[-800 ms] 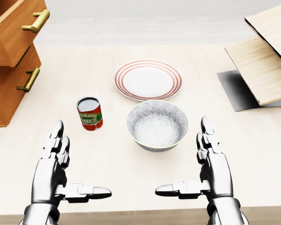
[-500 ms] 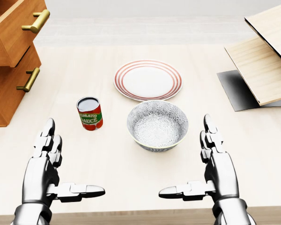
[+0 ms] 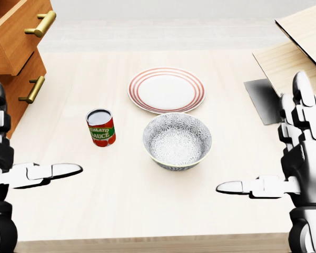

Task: Close the top drawer of the cabinet.

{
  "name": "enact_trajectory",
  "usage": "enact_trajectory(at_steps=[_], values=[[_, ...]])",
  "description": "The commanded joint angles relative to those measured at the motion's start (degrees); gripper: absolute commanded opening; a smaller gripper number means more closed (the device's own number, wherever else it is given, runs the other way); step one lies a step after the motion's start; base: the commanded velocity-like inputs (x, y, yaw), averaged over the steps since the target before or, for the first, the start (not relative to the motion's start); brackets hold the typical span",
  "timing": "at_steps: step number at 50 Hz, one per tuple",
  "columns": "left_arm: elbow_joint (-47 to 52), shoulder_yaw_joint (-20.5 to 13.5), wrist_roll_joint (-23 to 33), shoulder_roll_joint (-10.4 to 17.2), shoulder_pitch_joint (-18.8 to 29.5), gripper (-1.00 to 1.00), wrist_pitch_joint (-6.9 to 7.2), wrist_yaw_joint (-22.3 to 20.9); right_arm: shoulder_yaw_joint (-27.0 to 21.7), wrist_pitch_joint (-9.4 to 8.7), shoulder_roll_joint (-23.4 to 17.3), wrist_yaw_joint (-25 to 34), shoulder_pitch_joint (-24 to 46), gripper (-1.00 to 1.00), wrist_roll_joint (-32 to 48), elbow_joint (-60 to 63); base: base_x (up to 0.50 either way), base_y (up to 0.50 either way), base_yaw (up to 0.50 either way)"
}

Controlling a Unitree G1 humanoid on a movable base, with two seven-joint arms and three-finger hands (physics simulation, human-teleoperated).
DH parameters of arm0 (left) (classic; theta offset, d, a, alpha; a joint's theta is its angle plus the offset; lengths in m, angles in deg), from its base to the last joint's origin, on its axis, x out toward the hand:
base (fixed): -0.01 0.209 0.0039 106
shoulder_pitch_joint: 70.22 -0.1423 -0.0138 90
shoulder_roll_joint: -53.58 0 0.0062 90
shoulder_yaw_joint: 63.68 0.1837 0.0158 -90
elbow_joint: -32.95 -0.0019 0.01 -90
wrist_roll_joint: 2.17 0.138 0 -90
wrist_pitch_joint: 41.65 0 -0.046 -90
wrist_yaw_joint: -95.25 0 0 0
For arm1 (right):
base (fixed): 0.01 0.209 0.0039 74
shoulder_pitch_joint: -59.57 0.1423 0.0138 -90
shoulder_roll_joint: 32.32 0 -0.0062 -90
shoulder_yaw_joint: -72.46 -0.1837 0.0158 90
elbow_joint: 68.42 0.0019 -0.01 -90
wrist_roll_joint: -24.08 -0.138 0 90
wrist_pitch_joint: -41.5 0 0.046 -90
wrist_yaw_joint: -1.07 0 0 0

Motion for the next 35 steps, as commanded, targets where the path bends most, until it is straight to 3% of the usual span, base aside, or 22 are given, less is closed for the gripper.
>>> enact_trajectory(at_steps=[1,25,35], values=[[10.3,-2.5,-2.5,3.0,6.5,1.0,0.0,1.5,-4.7,0.0,-2.4,0.6,4.2,1.0,-1.1,8.4,0.0,0.0,0.0],[13.3,-2.9,-1.7,3.7,8.8,1.0,0.0,3.3,-5.2,0.0,-4.2,1.2,11.5,1.0,-2.8,19.6,0.0,0.0,0.0],[15.8,-4.5,-3.6,4.3,10.1,1.0,0.0,3.2,-4.5,0.0,-4.2,1.2,10.0,1.0,-2.6,18.7,0.0,0.0,0.0]])
